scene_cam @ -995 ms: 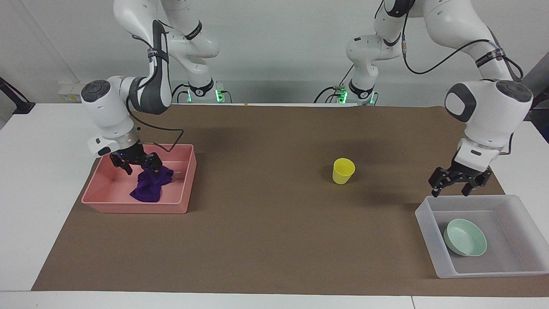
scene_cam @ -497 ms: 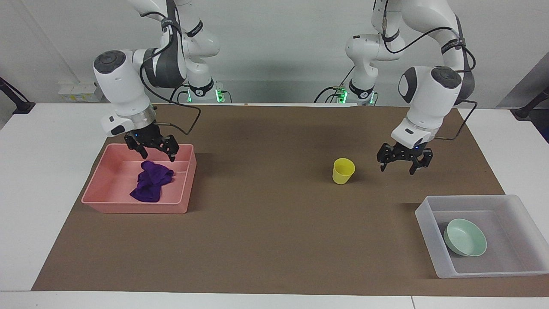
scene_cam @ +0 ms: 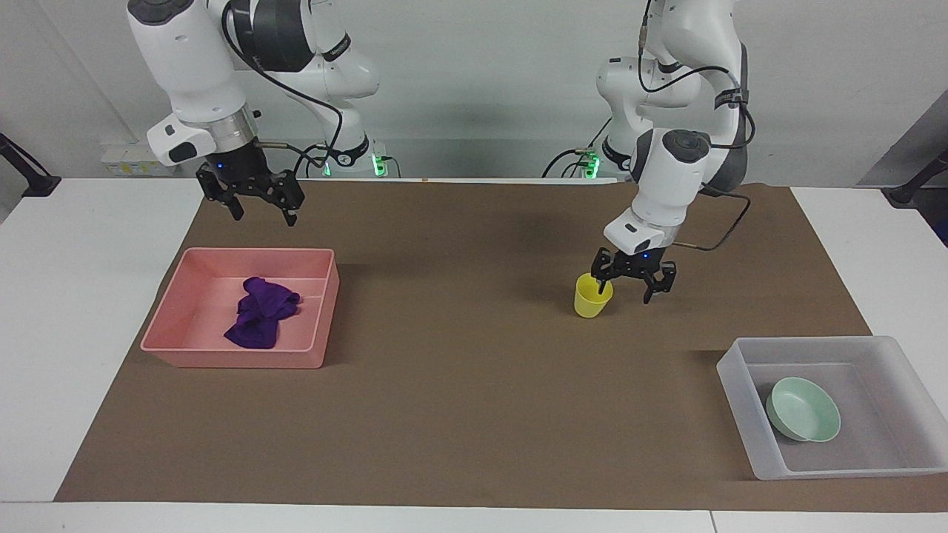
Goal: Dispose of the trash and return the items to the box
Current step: 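Grasp the yellow cup with the left gripper while the right gripper withdraws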
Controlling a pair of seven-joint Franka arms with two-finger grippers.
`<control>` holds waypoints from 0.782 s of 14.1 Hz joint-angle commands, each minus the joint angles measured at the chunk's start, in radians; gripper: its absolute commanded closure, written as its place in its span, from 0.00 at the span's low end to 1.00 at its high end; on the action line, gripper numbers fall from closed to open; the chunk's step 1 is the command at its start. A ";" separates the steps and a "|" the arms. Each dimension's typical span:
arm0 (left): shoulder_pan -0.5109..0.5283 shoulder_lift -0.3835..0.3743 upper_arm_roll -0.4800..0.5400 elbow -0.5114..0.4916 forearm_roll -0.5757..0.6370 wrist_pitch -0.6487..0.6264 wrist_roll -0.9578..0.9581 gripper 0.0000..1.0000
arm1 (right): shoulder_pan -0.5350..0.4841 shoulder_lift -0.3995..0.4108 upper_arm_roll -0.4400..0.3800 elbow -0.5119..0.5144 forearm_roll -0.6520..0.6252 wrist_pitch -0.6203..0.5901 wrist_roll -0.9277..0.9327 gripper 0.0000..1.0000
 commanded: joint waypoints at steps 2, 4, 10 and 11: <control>-0.027 0.027 0.017 -0.046 0.014 0.088 -0.016 0.59 | -0.020 0.019 -0.008 0.119 -0.010 -0.132 -0.008 0.00; -0.032 0.035 0.017 -0.063 0.014 0.108 -0.016 0.81 | -0.029 0.019 -0.008 0.115 0.005 -0.126 -0.021 0.00; -0.013 -0.002 0.025 -0.017 0.013 0.002 -0.016 1.00 | -0.031 0.003 -0.008 0.081 0.007 -0.124 -0.052 0.00; 0.005 -0.003 0.025 0.010 0.013 -0.028 -0.016 1.00 | -0.029 -0.011 -0.008 0.057 0.007 -0.117 -0.053 0.00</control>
